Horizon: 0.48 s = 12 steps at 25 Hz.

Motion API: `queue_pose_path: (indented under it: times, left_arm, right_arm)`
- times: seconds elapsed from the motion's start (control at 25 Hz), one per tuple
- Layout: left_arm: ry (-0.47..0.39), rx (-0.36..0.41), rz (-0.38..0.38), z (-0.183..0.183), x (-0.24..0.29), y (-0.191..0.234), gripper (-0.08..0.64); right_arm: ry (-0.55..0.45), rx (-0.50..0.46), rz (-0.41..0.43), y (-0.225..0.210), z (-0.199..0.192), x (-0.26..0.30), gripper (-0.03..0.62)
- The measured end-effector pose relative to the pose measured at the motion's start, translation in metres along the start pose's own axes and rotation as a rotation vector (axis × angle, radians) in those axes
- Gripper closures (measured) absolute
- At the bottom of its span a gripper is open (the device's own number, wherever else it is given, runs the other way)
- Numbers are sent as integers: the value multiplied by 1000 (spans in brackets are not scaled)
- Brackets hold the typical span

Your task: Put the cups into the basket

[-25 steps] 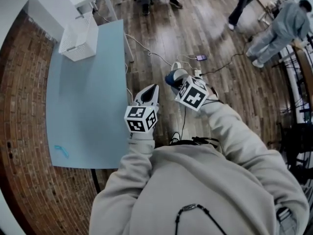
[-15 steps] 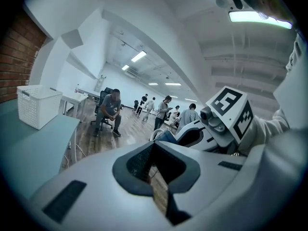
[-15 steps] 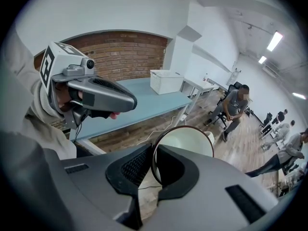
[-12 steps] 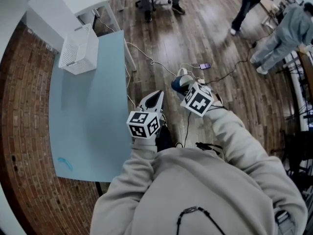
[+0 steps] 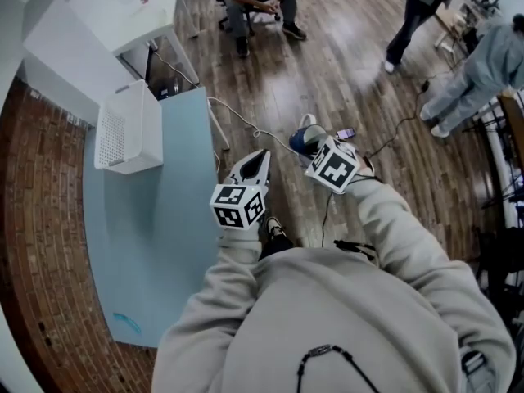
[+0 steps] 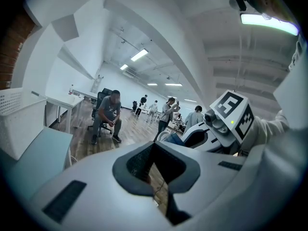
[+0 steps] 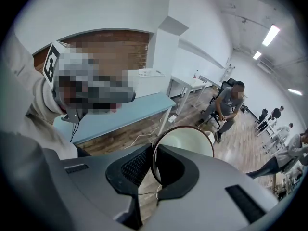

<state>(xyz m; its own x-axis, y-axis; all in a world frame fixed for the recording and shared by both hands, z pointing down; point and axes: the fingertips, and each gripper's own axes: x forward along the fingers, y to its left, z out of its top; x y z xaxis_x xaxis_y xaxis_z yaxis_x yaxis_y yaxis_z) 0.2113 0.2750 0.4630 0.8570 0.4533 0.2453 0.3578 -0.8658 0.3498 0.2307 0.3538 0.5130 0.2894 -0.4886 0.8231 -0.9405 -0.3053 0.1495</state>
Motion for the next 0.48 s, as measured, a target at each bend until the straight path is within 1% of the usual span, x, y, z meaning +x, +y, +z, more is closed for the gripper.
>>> queue_pose_path:
  times: [0.24,0.48]
  left_arm:
    - [-3,12,-18,45,45,55,565]
    - [12,-14,1,61,81,104,565]
  right_arm:
    - [-6,8,-12,-61,52,31,551]
    - [-12,-1,1,-113,92,66,551]
